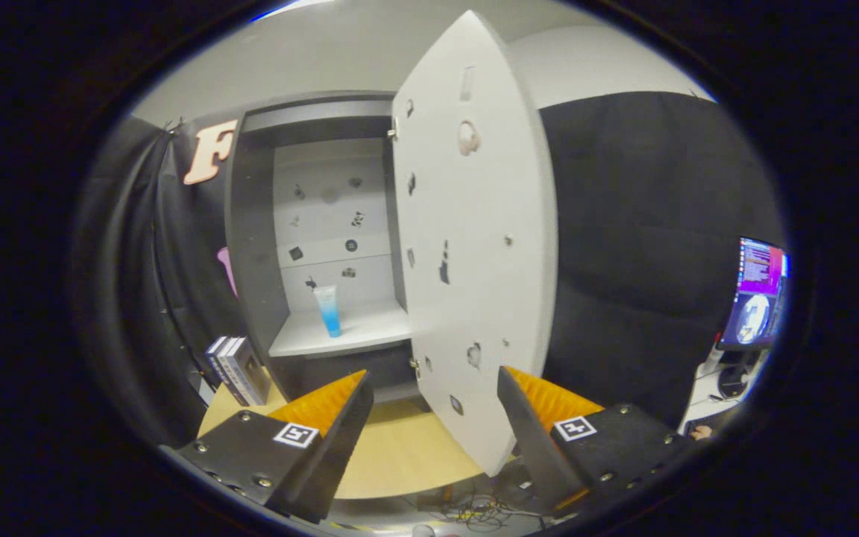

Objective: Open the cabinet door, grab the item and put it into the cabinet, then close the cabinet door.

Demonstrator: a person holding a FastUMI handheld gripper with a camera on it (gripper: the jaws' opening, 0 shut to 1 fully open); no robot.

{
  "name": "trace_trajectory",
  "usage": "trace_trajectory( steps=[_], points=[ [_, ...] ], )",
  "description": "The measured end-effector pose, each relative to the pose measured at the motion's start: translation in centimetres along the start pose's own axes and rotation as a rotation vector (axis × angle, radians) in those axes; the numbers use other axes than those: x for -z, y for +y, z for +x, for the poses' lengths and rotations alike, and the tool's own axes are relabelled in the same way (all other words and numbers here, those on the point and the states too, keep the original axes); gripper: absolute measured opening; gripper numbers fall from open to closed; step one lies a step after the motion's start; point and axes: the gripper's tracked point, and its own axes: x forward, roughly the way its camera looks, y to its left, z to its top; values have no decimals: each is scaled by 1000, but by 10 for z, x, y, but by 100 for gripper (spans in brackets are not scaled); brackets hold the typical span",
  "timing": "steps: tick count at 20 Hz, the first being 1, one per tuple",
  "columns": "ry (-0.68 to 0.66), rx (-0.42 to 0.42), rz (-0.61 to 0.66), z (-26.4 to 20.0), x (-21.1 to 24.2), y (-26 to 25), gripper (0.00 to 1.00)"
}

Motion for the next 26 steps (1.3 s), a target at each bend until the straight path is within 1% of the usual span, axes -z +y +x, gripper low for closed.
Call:
trace_trajectory(
  steps=[2, 6, 10, 12, 13, 16, 17, 20, 24, 26],
  points=[
    [-6, 74, 19, -1, -3, -38, 99],
    [-15, 188, 35, 11, -12, -100, 99],
    [-47, 233, 58, 37, -28, -126, 99],
    [-57, 201, 59, 45, -33, -117, 99],
    [-68, 213, 49, 48, -36, -118, 100],
    [-82, 213, 41, 44, -36, -112, 94],
    [-88, 211, 43, 43, -35, -109, 94],
    [-89, 179, 39, 39, -33, -92, 94],
    [-92, 99, 21, 33, -30, -64, 94],
    [-87, 32, 13, 27, -27, -46, 94]
  ],
)
